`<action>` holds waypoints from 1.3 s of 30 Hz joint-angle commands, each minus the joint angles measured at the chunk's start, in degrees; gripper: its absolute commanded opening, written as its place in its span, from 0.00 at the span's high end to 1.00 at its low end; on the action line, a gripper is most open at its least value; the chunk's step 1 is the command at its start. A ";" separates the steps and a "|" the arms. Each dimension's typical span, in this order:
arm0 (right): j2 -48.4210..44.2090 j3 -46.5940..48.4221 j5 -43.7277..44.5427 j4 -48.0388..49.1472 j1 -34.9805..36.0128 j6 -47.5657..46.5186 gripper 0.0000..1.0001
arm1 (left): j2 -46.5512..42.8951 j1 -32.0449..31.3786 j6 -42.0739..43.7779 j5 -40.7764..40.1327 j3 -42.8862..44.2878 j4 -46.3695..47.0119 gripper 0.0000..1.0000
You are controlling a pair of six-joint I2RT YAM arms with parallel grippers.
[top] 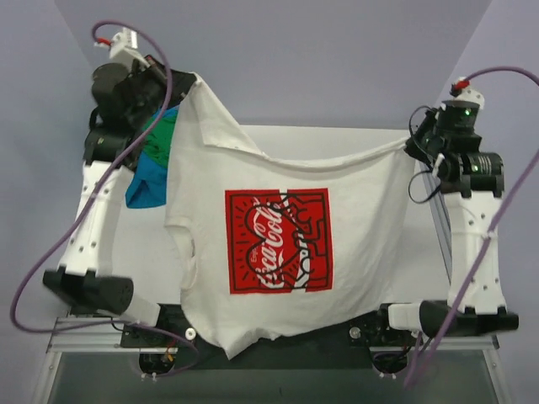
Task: Fold and stack the t-shirts
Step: Flatten out the tshirt
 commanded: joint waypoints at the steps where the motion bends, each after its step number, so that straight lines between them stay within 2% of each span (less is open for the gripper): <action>1: 6.17 2.56 3.41 7.11 -0.32 -0.69 1.00 | 9.11 0.60 1.34 2.96 8.03 4.66 1.00; 6: 16.97 11.96 3.94 7.38 -0.32 -1.65 1.00 | 21.86 0.68 0.73 5.60 27.25 3.34 1.00; 9: 19.80 17.50 4.38 7.47 -0.32 -2.09 1.00 | 28.10 0.60 -0.41 7.09 34.83 2.72 1.00; 11: 20.25 19.97 4.56 7.38 -0.32 -2.09 1.00 | 28.82 0.60 -0.85 7.62 36.27 3.16 1.00; 15: 17.89 20.15 4.91 8.26 -0.32 -3.06 1.00 | 24.45 0.16 -1.30 7.98 33.03 6.84 1.00; 17: 15.87 18.32 5.26 9.66 -0.32 -3.41 1.00 | 21.28 -0.45 -1.21 7.28 27.17 10.78 1.00; 22: 5.76 13.13 6.40 14.48 -0.32 -4.20 1.00 | 7.66 -1.42 -0.59 5.43 14.93 17.48 1.00; 27: -3.99 8.20 6.76 18.89 -0.32 -6.83 1.00 | -6.48 -1.69 0.81 0.34 3.25 21.79 1.00; 32: -8.40 9.16 7.19 19.69 -0.23 -9.21 1.00 | -12.84 -1.69 3.18 -2.83 3.83 19.87 1.00; 39: -7.35 10.22 8.42 20.65 -0.32 -8.86 1.00 | -7.49 -1.60 6.18 -3.01 12.89 16.87 1.00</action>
